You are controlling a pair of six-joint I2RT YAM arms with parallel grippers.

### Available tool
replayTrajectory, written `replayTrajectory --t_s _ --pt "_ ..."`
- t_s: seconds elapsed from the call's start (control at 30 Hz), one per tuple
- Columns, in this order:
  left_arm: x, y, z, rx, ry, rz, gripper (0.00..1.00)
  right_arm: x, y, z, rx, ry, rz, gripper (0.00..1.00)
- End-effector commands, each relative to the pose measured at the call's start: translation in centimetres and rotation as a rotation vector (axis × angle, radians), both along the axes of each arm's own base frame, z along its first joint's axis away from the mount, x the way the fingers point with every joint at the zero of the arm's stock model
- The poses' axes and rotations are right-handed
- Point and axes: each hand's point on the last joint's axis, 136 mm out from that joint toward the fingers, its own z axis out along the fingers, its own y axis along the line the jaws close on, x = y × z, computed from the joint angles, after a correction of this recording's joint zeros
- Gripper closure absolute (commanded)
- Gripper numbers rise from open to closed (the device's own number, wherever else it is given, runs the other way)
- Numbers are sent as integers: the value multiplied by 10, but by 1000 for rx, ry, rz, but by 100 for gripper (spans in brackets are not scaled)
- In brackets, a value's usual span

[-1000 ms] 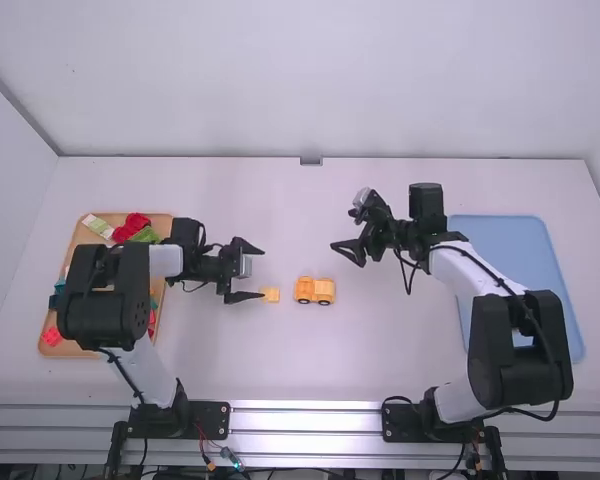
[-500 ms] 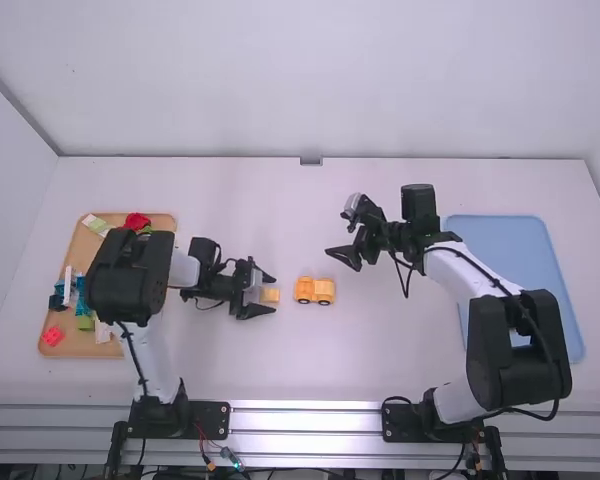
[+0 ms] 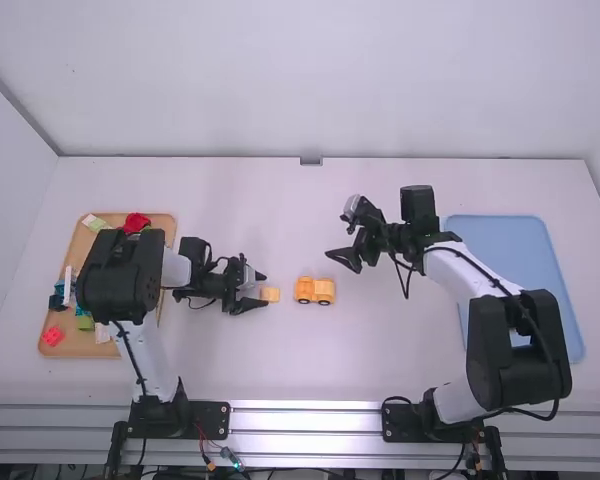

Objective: Assemble lego blocks to make yellow taxi

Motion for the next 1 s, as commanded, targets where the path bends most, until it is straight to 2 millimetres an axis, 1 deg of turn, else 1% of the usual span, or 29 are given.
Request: replayTrajectory --t_s 0.0,0.03,0.13,0.17,0.2,0.23,0.27,0.3,0.43,0.47,0.53,0.57,0.63,0.7,0.77,0.8,0.9,0.97 --pt "-11 -10 3 -51 5 -31 35 6 1 24 16 -66 3 1" --pt "-12 -12 0 -40 -9 -38 40 7 1 24 16 -67 3 1" --pt "-12 -13 -5 -17 -7 -25 41 6 1 24 15 -64 2 1" --pt "-10 -12 -8 -9 10 -1 43 6 1 24 15 -63 3 1" --pt "-10 -12 -8 -12 11 4 43 6 1 24 15 -63 3 1" --pt "-11 -12 -7 -16 0 5 49 6 1 24 15 -63 3 2" --pt "-11 -12 -7 -16 -2 5 50 6 1 24 15 -63 3 1" --pt "-11 -12 -8 -15 -12 8 54 6 1 24 15 -63 2 2" --pt "-11 -11 -8 -14 -32 8 64 6 1 24 15 -62 2 1" --pt "-10 -10 -8 -13 -38 11 68 6 1 24 16 -62 2 1" --pt "-7 -9 -7 -15 -46 16 72 6 1 24 15 -63 2 1" --pt "-5 -9 -6 -14 -50 16 73 6 1 24 15 -63 3 2" --pt "-1 -9 -4 -14 -57 16 73 7 1 24 16 -66 2 1" --pt "4 -9 1 -14 -71 14 78 6 1 23 14 -62 3 1" --pt "7 -9 7 -22 -81 11 78 6 1 24 16 -65 7 1" --pt "10 -11 15 -38 -97 5 81 4 1 22 11 -52 4 1" --pt "12 -12 26 -62 -113 -5 85 -5 -1 13 -20 -48 41 1" --pt "13 -16 35 -69 -124 -20 86 -21 -3 0 -69 -60 112 1"
